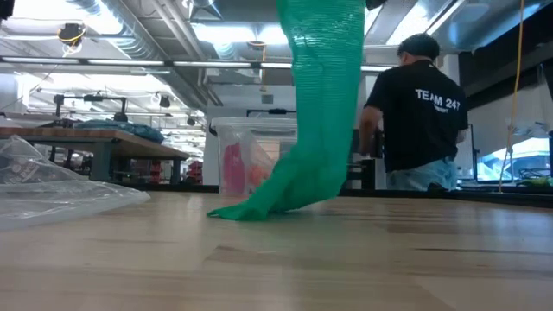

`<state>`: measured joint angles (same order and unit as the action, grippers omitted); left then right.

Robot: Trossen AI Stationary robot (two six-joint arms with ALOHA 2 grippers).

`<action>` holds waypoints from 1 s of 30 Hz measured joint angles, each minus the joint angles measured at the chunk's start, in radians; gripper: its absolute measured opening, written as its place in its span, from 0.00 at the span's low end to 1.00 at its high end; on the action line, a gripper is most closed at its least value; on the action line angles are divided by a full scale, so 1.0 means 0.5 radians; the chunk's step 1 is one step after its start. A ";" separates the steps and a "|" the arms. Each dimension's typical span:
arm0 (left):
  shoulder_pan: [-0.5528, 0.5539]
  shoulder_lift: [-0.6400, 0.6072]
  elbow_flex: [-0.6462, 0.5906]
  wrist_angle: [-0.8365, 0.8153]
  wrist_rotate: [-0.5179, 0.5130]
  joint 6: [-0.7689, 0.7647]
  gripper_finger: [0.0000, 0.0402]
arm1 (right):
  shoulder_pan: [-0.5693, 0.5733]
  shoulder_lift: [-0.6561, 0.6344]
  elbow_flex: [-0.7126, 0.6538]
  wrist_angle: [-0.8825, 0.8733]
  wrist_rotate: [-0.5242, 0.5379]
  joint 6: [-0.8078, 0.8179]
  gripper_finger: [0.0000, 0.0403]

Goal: Roll bandage
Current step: Roll the green bandage

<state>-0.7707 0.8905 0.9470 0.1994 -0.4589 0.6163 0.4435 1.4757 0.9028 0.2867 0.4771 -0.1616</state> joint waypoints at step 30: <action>0.736 0.280 0.000 0.142 -0.631 0.342 0.01 | 0.235 0.001 0.639 -0.507 -0.154 -0.246 0.00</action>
<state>-0.4025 1.0307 0.9470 0.2705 -0.7746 0.7875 0.5609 1.4763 1.2224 0.0330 0.4002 -0.2846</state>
